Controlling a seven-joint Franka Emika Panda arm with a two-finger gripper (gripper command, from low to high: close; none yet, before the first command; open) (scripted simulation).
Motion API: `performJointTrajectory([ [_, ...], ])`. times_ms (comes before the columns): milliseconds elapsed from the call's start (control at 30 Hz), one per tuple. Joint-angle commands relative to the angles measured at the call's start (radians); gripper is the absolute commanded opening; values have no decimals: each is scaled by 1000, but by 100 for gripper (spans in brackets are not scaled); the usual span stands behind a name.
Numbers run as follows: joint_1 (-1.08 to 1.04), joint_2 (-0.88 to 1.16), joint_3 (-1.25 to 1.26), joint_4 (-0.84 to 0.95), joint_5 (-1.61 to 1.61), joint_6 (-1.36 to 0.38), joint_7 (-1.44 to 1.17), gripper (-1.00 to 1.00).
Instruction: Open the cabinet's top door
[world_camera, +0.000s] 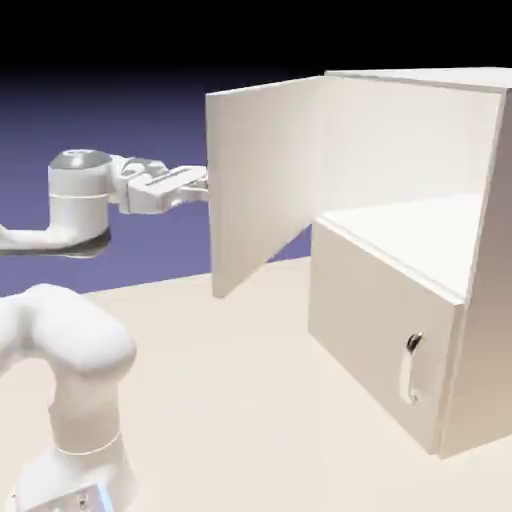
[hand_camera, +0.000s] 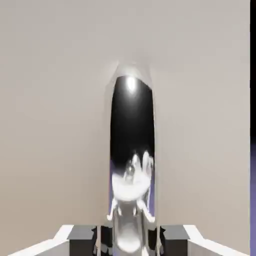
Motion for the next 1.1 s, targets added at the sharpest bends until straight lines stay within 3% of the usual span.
performJointTrajectory([
  [0, -12, 22, 37, 26, 32, -35, 6, -100],
  [533, -484, 282, 586, 573, 359, -513, 62, -100],
  [1067, -1052, 186, 940, 1129, 496, -842, -52, -100],
])
